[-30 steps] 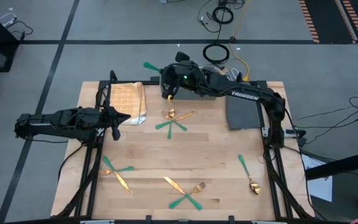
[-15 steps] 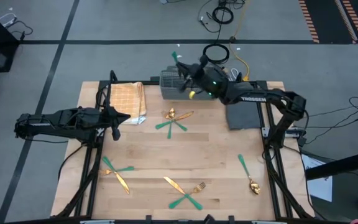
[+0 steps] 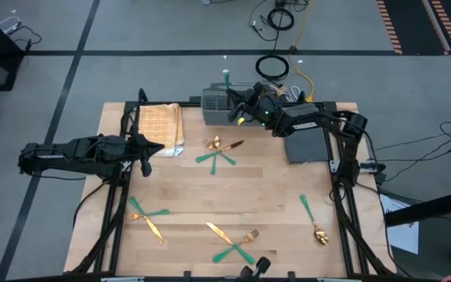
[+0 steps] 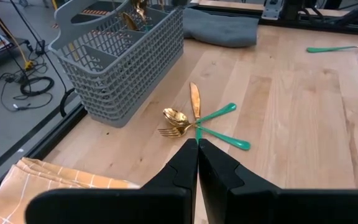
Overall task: Sort silverware
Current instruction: Put the knife into the middle left section of the dish rack, then put the fork into the right section of the dish rack
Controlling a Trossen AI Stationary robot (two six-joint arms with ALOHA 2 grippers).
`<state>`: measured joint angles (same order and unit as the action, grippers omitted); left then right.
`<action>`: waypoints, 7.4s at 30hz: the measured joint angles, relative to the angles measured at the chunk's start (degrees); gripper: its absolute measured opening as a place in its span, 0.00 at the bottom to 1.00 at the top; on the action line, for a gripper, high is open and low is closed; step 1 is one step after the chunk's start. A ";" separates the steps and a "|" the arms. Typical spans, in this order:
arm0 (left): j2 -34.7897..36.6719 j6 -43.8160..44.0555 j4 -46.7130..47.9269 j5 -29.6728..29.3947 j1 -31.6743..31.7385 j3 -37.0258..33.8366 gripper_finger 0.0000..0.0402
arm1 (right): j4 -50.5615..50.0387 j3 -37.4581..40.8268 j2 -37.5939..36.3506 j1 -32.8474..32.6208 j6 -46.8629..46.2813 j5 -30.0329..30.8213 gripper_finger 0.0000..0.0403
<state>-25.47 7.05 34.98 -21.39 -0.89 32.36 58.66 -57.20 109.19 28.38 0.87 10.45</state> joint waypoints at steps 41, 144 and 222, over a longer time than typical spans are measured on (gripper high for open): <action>-0.02 0.00 0.02 -0.10 0.00 0.00 0.05 | -62.27 -17.26 -16.81 -15.39 3.05 0.64 0.28; -0.02 -0.04 0.04 0.07 -0.02 0.00 0.05 | -110.08 -53.56 25.00 -14.30 -5.99 -13.22 0.00; -6.88 6.33 0.17 10.64 -0.09 0.00 0.05 | -19.87 14.70 -30.00 -4.45 -1.22 24.59 0.40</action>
<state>-32.35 13.38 35.16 -10.75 -0.98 32.36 38.79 -42.50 79.20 23.92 -0.36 35.04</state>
